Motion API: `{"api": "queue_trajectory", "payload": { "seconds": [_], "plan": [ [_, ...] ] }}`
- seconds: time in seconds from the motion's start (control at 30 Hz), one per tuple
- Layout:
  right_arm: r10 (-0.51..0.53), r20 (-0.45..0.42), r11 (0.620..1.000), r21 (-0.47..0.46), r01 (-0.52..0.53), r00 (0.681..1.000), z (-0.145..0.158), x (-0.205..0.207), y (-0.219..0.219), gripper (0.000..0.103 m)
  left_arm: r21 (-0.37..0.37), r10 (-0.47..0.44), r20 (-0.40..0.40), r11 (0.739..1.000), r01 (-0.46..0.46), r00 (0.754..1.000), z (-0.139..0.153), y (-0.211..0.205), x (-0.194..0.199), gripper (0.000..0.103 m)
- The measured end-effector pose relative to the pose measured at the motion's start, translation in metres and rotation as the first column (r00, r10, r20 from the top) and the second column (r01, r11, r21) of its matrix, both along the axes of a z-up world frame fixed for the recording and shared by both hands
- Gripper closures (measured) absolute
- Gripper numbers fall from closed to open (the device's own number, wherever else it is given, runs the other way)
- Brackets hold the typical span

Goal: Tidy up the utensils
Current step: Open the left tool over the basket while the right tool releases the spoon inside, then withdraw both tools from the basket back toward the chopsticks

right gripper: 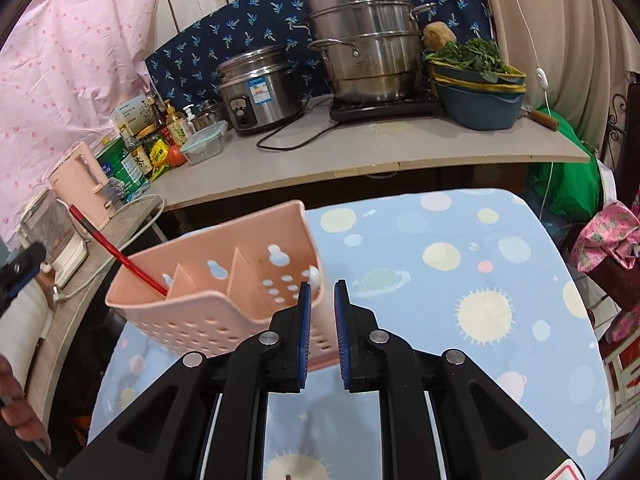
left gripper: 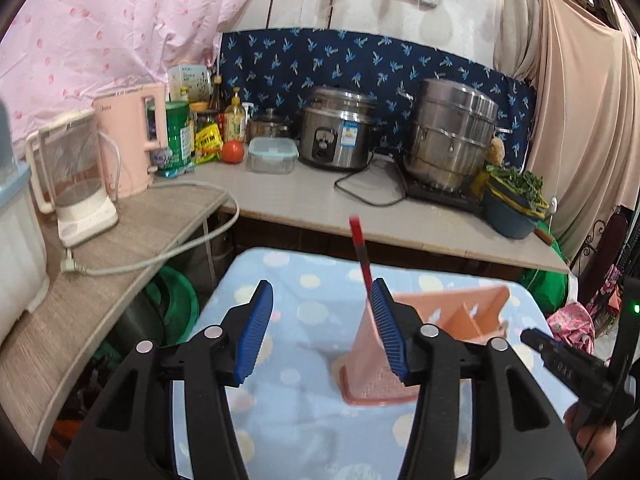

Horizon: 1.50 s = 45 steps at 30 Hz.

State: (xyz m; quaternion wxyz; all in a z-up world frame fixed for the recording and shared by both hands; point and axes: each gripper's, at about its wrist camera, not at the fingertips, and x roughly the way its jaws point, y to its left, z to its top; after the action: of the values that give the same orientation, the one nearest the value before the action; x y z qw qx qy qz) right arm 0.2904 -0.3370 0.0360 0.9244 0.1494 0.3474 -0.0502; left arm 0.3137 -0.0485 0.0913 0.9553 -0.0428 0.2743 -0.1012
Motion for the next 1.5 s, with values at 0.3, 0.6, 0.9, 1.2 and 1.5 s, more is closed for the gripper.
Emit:
{"api": "queue_trajectory", "payload": {
  "seconds": [0.3, 0.6, 0.9, 1.2, 1.5],
  "plan": [
    [0.003, -0.045, 0.998, -0.055, -0.005, 0.999, -0.024, 0.012, 0.002, 0.09, 0.074, -0.016, -0.123, 0.997, 0.025, 0.992, -0.06, -0.023, 0.011, 0.055],
    [0.069, -0.046, 0.997, -0.032, -0.071, 0.997, -0.028, 0.012, 0.021, 0.09, 0.091, 0.016, -0.135, 0.996, -0.003, 0.991, -0.072, -0.023, 0.033, 0.055],
    [0.138, -0.043, 0.99, -0.028, -0.14, 0.989, -0.03, 0.011, 0.041, 0.09, 0.062, -0.005, -0.142, 0.998, 0.014, 0.99, -0.07, -0.012, 0.023, 0.055],
    [0.204, -0.039, 0.978, -0.025, -0.205, 0.978, -0.031, 0.01, 0.05, 0.09, 0.105, -0.059, -0.164, 0.992, 0.077, 0.985, -0.085, -0.038, 0.017, 0.055],
    [0.194, -0.05, 0.981, -0.02, -0.195, 0.98, -0.033, -0.007, 0.045, 0.09, 0.113, -0.018, -0.184, 0.993, 0.04, 0.983, -0.093, -0.04, 0.04, 0.055]
  ]
}}
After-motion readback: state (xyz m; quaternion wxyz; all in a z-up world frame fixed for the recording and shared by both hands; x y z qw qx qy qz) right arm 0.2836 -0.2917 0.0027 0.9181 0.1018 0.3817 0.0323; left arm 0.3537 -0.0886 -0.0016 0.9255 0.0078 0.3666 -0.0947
